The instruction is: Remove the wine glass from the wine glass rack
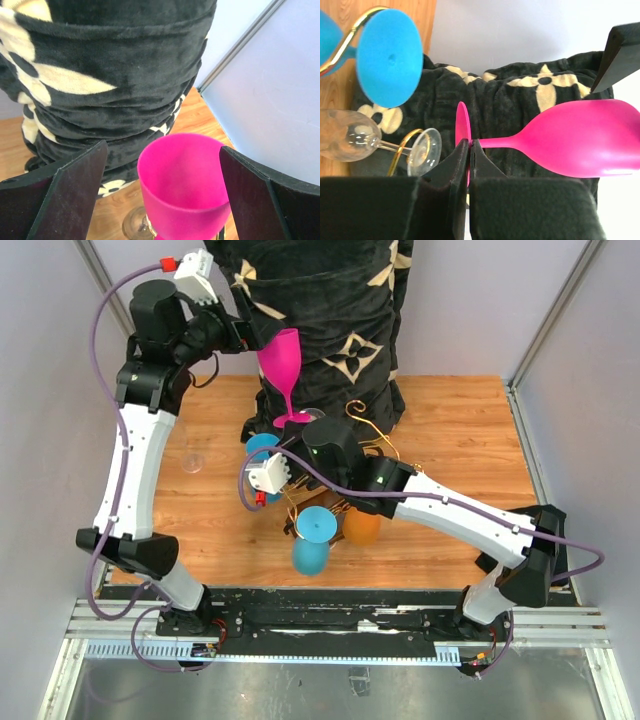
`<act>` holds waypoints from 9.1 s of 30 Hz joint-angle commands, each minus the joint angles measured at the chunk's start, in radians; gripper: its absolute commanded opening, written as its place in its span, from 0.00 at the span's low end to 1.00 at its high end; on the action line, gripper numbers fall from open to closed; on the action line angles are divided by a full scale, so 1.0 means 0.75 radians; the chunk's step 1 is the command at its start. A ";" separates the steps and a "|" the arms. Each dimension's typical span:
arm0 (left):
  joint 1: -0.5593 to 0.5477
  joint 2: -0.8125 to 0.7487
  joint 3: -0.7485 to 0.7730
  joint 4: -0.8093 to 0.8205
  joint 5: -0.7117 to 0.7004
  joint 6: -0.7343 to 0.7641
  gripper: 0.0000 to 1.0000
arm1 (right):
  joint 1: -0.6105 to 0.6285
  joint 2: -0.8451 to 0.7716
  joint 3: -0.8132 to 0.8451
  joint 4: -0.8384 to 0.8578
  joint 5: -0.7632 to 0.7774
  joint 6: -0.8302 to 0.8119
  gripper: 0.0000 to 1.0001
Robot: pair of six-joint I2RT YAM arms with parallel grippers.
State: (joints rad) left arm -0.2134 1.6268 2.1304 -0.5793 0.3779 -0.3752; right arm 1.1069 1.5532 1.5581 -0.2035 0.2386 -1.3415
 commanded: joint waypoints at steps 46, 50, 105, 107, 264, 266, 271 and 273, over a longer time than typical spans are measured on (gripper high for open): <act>-0.039 -0.259 -0.457 0.329 -0.039 0.026 0.24 | 0.080 0.005 0.108 0.146 0.016 0.078 0.74; -0.039 -0.252 -0.431 0.313 -0.150 0.087 0.13 | 0.246 -0.007 0.184 0.204 0.317 0.322 0.98; -0.043 0.043 -2.025 2.497 -1.336 0.505 0.53 | 0.640 -0.760 -0.218 0.171 0.927 1.033 0.98; -0.044 0.073 -2.026 2.514 -1.331 0.510 0.61 | 0.636 -0.765 -0.226 0.171 0.933 1.032 0.98; -0.034 -0.322 -0.308 -0.045 0.010 -0.109 1.00 | -0.046 -0.138 0.196 -0.234 -0.337 0.419 0.01; -0.034 -0.315 -0.305 -0.091 -0.038 -0.089 1.00 | -0.043 -0.126 0.213 -0.228 -0.339 0.413 0.01; -0.044 -0.289 -0.328 -0.141 -0.032 -0.066 1.00 | -0.025 -0.098 0.236 -0.207 -0.325 0.385 0.01; -0.047 -0.283 -0.347 -0.133 -0.051 -0.064 1.00 | -0.010 -0.093 0.229 -0.191 -0.330 0.371 0.00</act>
State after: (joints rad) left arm -0.2363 1.4010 1.8797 -0.6350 0.3542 -0.4538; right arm 1.0634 1.4773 1.6943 -0.4381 -0.0246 -1.0023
